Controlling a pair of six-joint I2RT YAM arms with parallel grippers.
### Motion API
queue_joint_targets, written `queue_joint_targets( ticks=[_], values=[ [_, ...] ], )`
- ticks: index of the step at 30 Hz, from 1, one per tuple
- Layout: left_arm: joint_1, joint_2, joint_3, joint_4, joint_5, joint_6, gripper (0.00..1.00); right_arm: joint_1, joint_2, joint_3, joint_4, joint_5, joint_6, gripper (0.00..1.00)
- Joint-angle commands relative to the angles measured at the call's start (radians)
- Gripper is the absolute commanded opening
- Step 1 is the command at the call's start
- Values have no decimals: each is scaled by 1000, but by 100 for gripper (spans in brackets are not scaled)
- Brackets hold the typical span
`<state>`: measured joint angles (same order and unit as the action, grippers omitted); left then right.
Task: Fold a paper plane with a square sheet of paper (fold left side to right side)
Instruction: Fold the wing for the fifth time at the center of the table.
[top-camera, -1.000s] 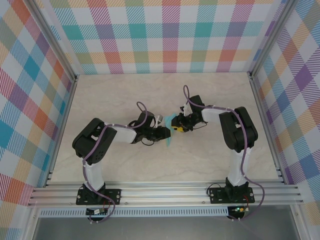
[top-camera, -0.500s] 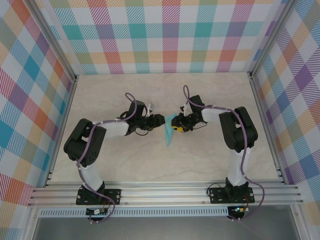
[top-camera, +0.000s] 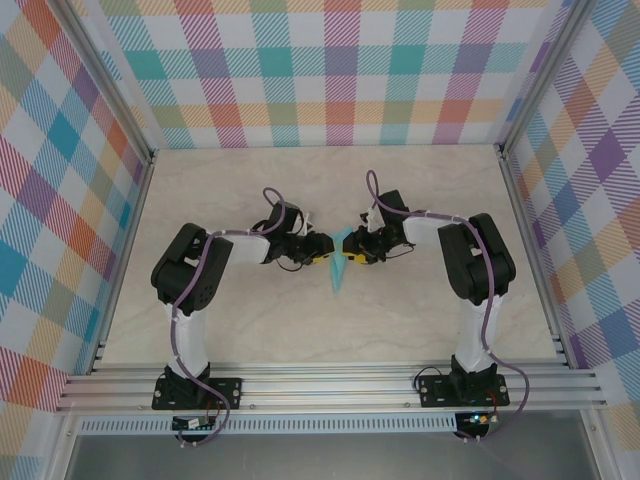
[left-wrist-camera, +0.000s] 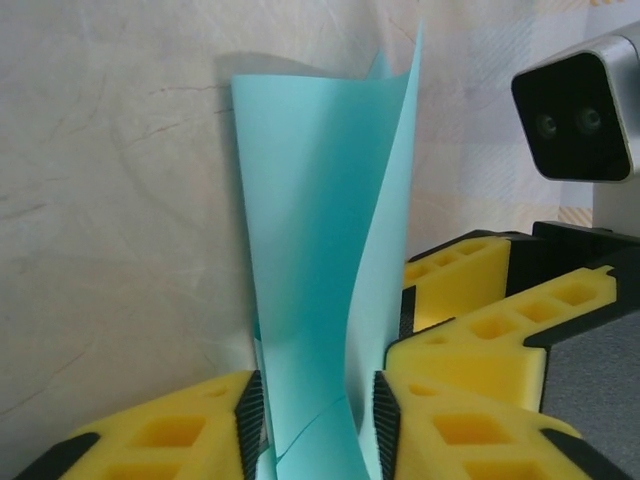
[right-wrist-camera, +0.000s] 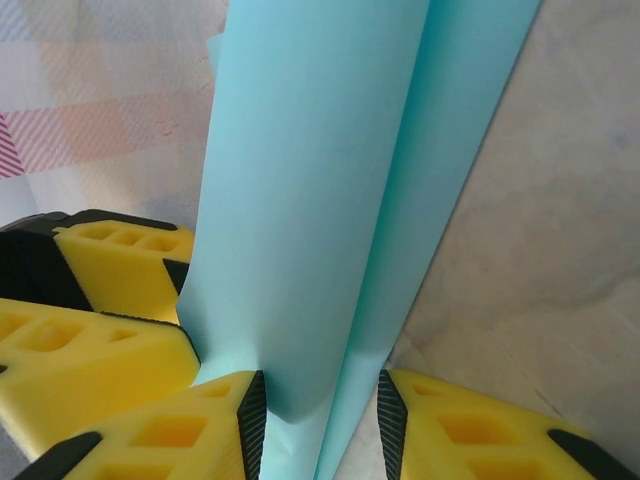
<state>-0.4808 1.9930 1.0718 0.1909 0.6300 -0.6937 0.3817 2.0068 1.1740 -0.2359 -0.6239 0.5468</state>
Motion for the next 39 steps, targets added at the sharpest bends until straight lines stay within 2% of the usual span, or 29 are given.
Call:
queue_joint_targets(
  ticks=[1, 9, 14, 39],
  values=[
    [5, 28, 30, 29, 42, -12, 30, 16, 45, 7, -20, 32, 10, 36],
    [5, 34, 44, 24, 43, -6, 8, 19, 47, 17, -42, 43, -2, 36],
    [6, 43, 65, 1, 39, 12, 1, 22, 52, 18, -55, 51, -13, 36],
    [9, 104, 119, -69, -19, 115, 0, 28, 56, 15, -69, 50, -32, 37]
  ],
)
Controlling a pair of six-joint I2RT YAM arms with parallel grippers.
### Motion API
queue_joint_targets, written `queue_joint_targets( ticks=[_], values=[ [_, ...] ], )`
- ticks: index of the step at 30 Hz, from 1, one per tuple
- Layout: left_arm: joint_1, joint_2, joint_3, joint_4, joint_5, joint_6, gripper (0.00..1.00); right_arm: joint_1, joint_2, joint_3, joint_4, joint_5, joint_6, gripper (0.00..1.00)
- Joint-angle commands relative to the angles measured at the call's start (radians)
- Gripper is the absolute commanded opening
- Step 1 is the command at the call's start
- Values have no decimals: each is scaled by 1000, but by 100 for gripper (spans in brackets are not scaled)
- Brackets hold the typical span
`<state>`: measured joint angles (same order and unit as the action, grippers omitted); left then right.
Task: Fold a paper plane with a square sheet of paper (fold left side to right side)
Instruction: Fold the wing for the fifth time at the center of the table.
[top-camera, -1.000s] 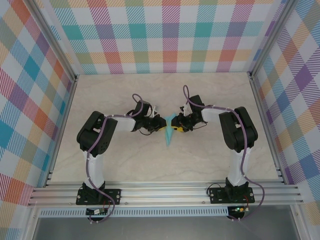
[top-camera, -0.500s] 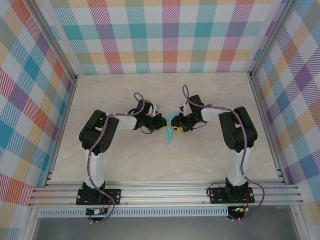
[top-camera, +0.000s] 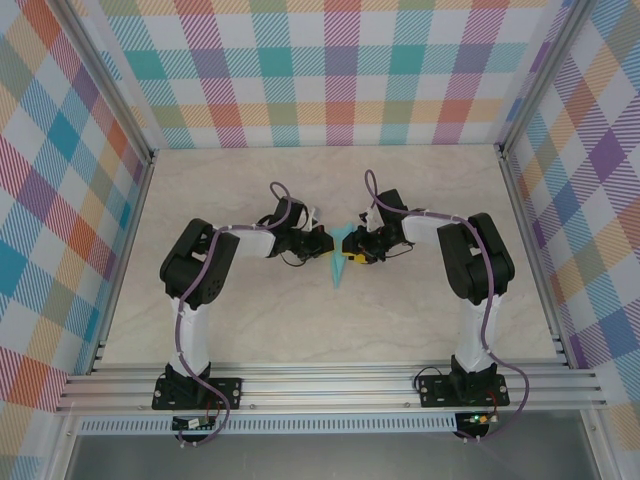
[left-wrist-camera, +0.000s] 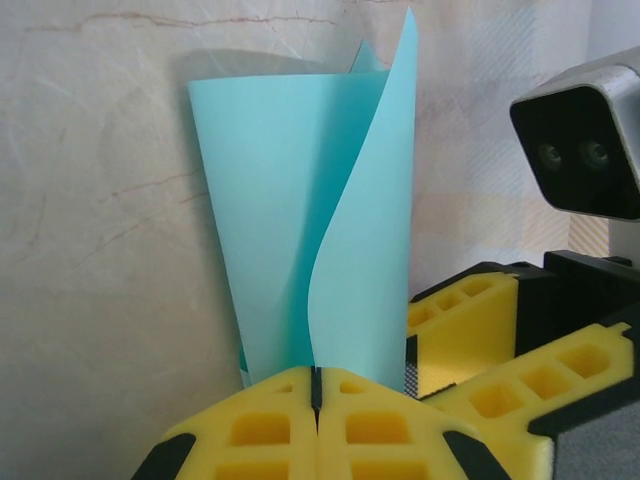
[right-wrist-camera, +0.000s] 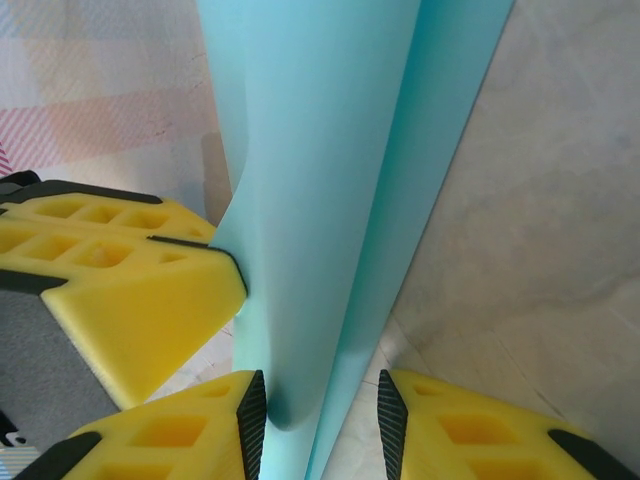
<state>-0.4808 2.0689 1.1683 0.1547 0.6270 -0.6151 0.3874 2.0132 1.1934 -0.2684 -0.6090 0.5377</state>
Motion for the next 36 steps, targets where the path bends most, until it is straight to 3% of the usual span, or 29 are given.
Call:
queue_joint_targets(
  ticks=[1, 13, 20, 36],
  values=[
    [8, 30, 24, -37, -20, 40, 0, 23, 48, -6, -37, 33, -22, 37],
    [8, 55, 33, -69, -59, 79, 0, 21, -24, -24, 6, 2, -7, 37],
    [8, 53, 30, -76, -72, 87, 0, 4, -106, -33, 72, -41, 42, 22],
    [9, 43, 28, -84, -114, 99, 0, 6, -2, 55, 137, -23, 88, 18]
  ],
)
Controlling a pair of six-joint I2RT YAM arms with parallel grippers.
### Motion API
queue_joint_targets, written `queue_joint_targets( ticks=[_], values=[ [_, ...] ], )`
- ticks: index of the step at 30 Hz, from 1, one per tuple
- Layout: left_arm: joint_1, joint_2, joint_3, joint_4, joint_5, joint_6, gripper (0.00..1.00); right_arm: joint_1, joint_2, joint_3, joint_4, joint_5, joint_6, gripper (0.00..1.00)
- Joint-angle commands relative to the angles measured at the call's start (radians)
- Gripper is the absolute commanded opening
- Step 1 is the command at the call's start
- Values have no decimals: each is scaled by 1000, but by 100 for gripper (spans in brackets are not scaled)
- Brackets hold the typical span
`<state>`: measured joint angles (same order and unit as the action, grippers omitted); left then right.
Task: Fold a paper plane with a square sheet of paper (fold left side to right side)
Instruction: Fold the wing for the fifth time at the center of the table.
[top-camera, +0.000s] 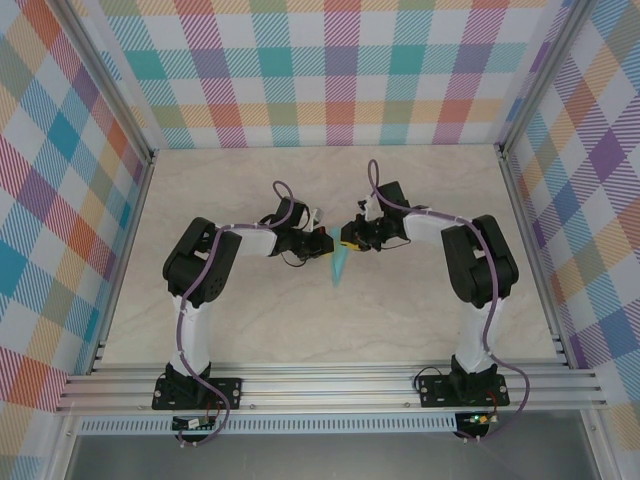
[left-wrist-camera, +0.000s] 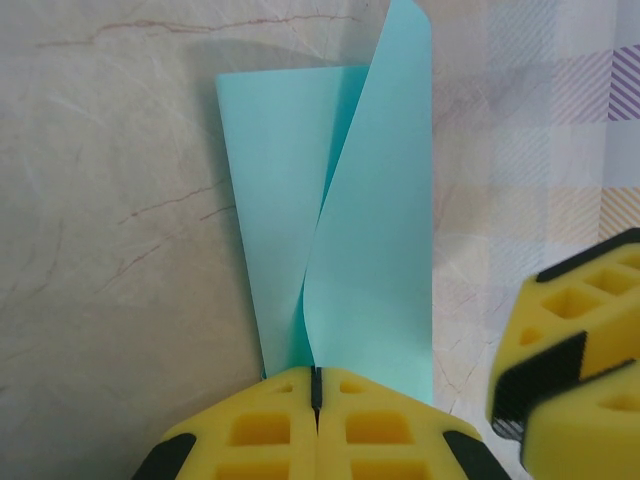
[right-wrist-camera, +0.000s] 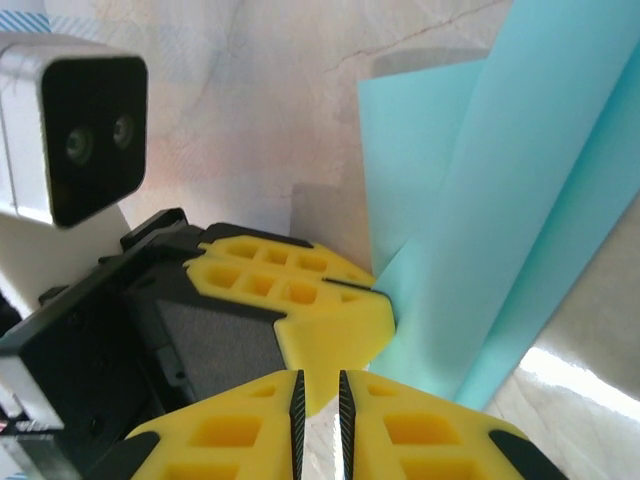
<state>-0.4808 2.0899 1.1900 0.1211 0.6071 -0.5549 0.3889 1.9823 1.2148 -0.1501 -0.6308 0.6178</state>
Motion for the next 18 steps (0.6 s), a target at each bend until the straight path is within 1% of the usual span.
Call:
queue_joint_targets(
  ticks=[1, 9, 18],
  values=[
    [10, 22, 5, -51, -96, 40, 0, 4, 34, 39, 17, 4, 7, 18],
    [10, 21, 5, -59, -114, 41, 0, 4, 89, 92, -17, 45, -11, 18],
    [10, 23, 8, -69, -125, 44, 0, 4, 114, 127, -70, 89, -32, 18]
  ],
)
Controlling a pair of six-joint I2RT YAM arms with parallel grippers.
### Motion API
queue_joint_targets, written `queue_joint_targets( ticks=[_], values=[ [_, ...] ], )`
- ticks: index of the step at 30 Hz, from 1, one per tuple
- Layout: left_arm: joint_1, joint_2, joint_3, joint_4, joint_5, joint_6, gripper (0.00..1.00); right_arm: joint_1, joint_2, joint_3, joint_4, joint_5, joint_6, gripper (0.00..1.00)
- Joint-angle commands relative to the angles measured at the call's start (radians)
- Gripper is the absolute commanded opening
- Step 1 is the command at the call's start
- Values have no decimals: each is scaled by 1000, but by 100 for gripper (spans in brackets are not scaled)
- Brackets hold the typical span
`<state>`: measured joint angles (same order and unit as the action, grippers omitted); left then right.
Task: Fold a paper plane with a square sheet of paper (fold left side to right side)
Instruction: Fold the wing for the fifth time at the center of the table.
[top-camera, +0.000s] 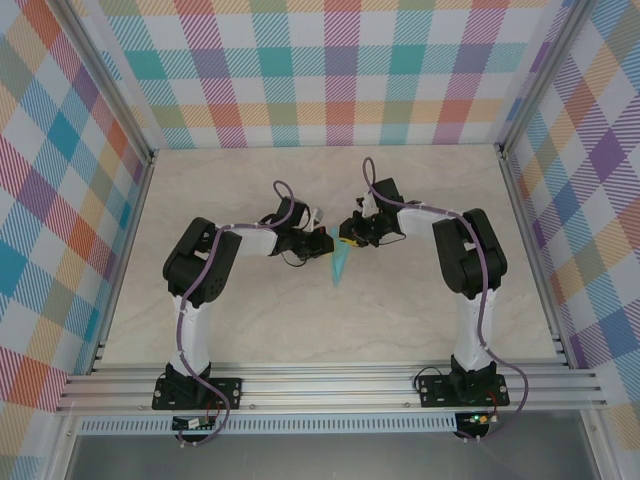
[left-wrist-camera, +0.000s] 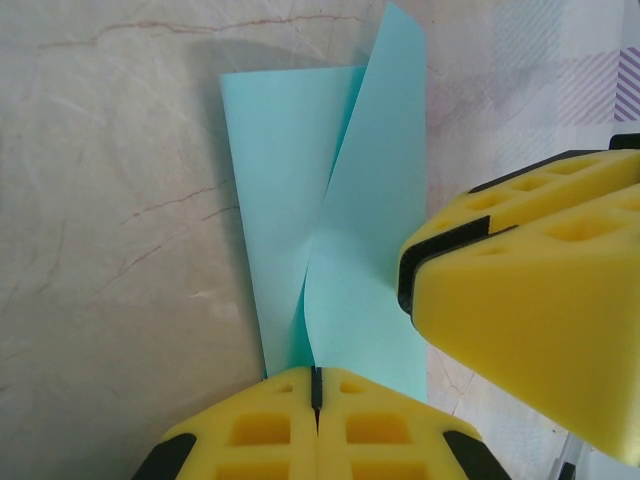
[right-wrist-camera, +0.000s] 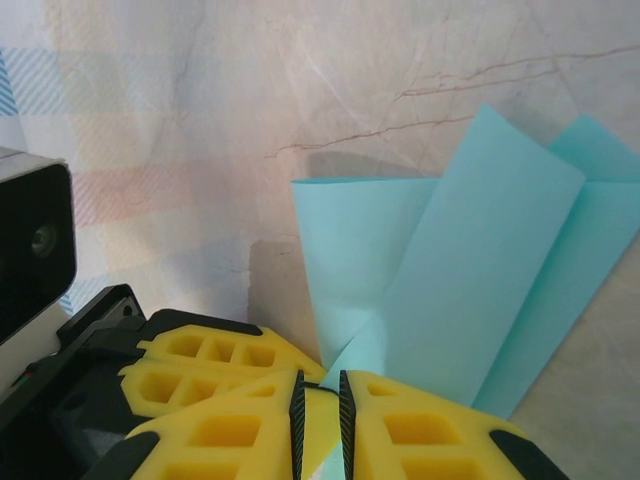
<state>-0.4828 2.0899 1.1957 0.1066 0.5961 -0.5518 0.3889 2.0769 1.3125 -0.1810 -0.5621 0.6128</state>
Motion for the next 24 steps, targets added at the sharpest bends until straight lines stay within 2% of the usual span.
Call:
queue_joint_targets(
  ticks=[1, 12, 20, 24],
  values=[
    [13, 25, 3, -56, -114, 39, 0, 4, 24, 33, -44, 21, -29, 18],
    [18, 32, 10, -61, -122, 34, 0, 5, 55, 53, -81, 47, -34, 19],
    [18, 11, 6, -30, -71, 32, 0, 4, 80, 73, -146, 84, -29, 19],
    [18, -54, -7, -48, -61, 43, 13, 4, 87, 75, -178, 94, -36, 19]
  ],
)
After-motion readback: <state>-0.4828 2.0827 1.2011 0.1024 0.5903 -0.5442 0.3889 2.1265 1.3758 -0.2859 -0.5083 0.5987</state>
